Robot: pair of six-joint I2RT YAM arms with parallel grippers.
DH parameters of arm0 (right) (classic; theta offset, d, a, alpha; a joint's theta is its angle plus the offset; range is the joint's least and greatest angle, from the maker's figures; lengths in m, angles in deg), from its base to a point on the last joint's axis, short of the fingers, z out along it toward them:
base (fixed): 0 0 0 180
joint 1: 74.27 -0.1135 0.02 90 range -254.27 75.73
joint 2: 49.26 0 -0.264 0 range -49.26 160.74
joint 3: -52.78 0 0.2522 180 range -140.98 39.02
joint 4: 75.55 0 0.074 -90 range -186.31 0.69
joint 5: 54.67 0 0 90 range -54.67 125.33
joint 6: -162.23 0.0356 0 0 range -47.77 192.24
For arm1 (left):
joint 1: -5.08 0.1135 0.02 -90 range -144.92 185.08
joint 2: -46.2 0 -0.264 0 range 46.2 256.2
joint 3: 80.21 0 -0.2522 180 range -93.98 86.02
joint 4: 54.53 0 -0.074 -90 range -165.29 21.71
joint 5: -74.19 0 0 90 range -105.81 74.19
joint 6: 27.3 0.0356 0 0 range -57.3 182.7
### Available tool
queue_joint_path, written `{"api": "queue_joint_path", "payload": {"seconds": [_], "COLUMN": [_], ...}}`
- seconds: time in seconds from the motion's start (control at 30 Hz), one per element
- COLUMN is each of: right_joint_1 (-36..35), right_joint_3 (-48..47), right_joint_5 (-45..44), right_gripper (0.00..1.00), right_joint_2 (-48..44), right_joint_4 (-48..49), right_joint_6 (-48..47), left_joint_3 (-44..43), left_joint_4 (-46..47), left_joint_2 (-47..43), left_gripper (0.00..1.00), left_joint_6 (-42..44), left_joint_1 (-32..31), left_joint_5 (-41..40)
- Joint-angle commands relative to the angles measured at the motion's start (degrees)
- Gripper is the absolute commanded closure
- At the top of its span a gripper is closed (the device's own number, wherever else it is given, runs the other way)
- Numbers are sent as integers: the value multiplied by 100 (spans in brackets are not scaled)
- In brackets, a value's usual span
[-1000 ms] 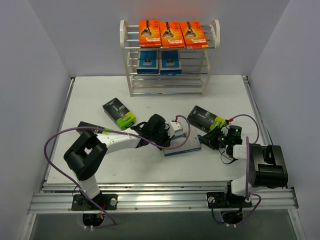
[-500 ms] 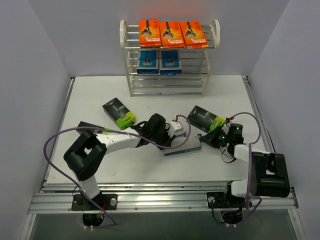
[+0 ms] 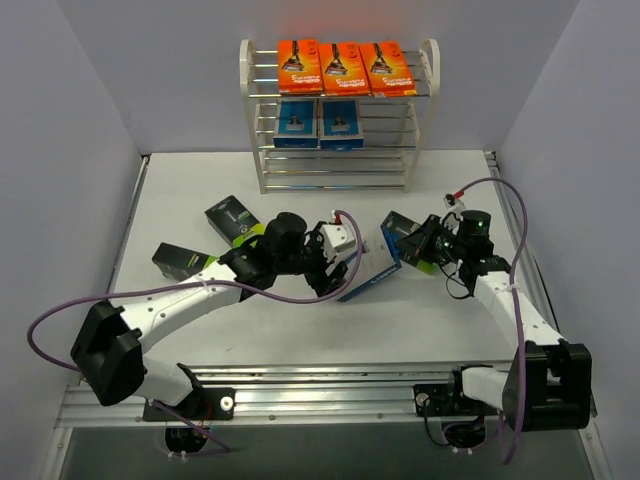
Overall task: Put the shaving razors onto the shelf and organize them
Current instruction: Grab a shaving razor with the right arm
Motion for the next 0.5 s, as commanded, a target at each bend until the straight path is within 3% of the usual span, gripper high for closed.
{"api": "queue_joint_path", "payload": {"seconds": [0.0, 0.13, 0.47], "right_joint_1": [-273, -511, -854], "right_joint_3": [-442, -925, -2102], "right_joint_5": [-24, -155, -367], "right_gripper": [100, 100, 100], "right_joint_2": [-242, -373, -717], "right_joint_4": [-509, -992, -2713], "right_joint_6": [-280, -613, -1642], "left_joint_3": [39, 179, 127], "left_joint_4": [-43, 71, -79], "left_joint_2": [-503, -864, -1243], "left_gripper": [19, 14, 14], "left_joint_6": [68, 33, 191], "left_joint_1": [33, 42, 50], "left_joint_5": [501, 712, 1432]}}
